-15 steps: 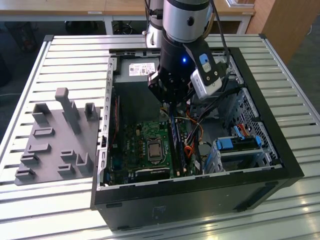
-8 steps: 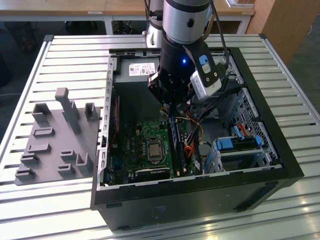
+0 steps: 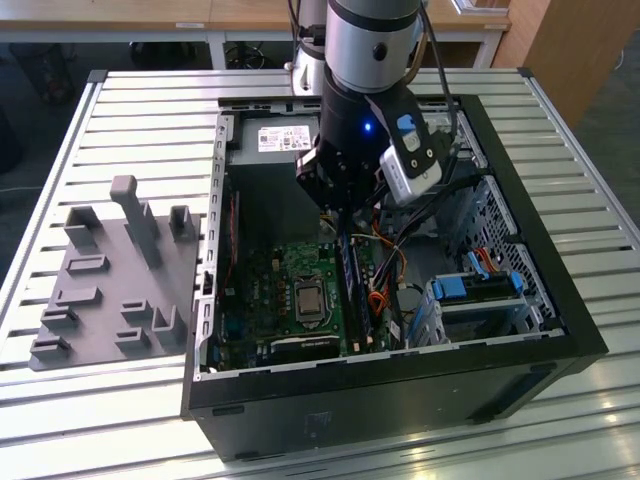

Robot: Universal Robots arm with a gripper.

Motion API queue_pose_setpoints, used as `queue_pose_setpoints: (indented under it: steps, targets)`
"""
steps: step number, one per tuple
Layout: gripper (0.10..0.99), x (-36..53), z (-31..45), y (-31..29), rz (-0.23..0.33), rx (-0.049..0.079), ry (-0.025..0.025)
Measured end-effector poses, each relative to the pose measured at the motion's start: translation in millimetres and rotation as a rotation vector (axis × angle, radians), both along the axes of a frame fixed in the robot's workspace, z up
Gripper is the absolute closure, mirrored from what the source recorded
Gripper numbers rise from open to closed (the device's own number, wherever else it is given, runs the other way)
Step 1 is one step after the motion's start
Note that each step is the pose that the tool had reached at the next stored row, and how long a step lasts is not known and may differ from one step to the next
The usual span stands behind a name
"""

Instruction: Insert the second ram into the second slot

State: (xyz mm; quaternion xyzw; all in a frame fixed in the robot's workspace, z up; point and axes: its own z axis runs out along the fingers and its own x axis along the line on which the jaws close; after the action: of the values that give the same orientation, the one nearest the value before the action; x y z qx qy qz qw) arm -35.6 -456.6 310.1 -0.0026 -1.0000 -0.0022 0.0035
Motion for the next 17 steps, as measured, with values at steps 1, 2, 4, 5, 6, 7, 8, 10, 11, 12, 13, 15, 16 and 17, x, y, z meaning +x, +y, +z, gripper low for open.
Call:
queue_pose_setpoints:
  steps: [1,2,4,5,6,7,8,10,11,12,13,15,16,17]
  targets:
    - [0.949,0.0,-0.1,0.0,0.0,0.0,0.0]
    - [0.949,0.0,-0.4,0.0,0.0,0.0,-0.0001]
    - [0.949,0.0,-1.5,0.0,0.0,0.001,-0.0001]
    - [0.949,0.0,-2.7,0.0,0.0,0.0,0.0002]
    - [0.949,-0.1,-4.2,0.0,0.0,0.0,0.0004]
    - [0.949,-0.1,-6.1,0.0,0.0,0.0,0.0006]
    - [0.949,-0.2,-7.9,-0.1,0.0,0.0,0.0012]
    - [0.949,-0.2,-11.5,-0.2,0.0,0.0,0.0016]
    - [0.949,0.0,-13.3,-0.2,0.0,0.0,0.0016]
    - [0.949,0.7,-14.8,-0.2,-0.001,0.0,0.0016]
    - [0.949,1.3,-16.1,-0.2,-0.002,0.001,0.0016]
    - [0.949,1.8,-19.3,-0.2,-0.002,0.001,0.0015]
    - [0.949,1.8,-20.9,-0.2,-0.002,0.001,0.0016]
    - [0.949,1.8,-22.0,-0.2,-0.002,0.002,0.0016]
